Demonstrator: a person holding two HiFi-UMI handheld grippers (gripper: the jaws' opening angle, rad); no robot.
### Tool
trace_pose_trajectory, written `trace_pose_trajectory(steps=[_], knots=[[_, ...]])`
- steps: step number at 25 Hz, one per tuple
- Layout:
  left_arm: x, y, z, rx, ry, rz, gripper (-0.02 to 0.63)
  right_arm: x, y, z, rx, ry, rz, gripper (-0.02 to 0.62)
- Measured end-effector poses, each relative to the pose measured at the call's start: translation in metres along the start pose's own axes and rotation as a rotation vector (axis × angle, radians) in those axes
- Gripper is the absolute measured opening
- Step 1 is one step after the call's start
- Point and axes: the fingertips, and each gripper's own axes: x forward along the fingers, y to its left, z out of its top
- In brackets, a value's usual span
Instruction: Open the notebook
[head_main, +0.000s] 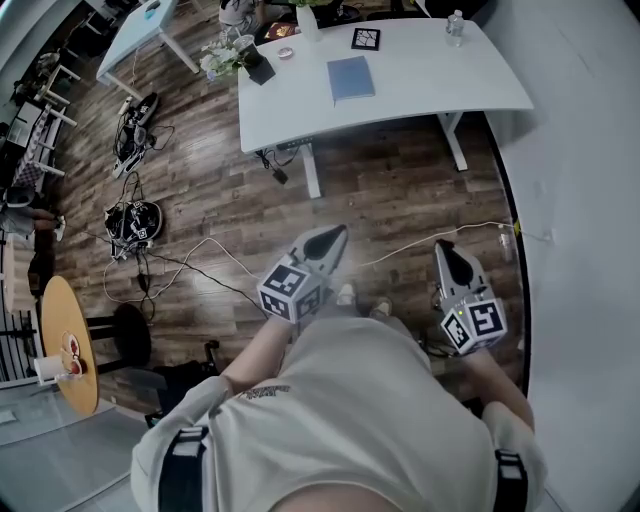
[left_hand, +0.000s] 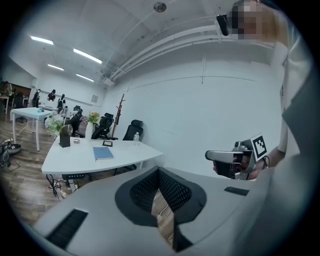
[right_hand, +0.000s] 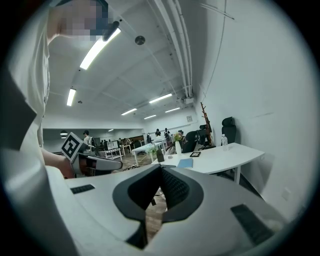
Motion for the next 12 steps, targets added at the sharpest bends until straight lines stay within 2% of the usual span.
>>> trace_pose_trajectory(steps=[8,12], knots=[[0.018,-0.02,0.004,0.011,-0.016,0.023,0.0,-0.013,-0.028,0.004,-0.007,-0.016,0.013,0.003],[0.024,-0.03,0.009,-0.022,-0.032,0.02,0.002,-0.016,-0.038,0.012,-0.034,-0.034,0.028,0.003]])
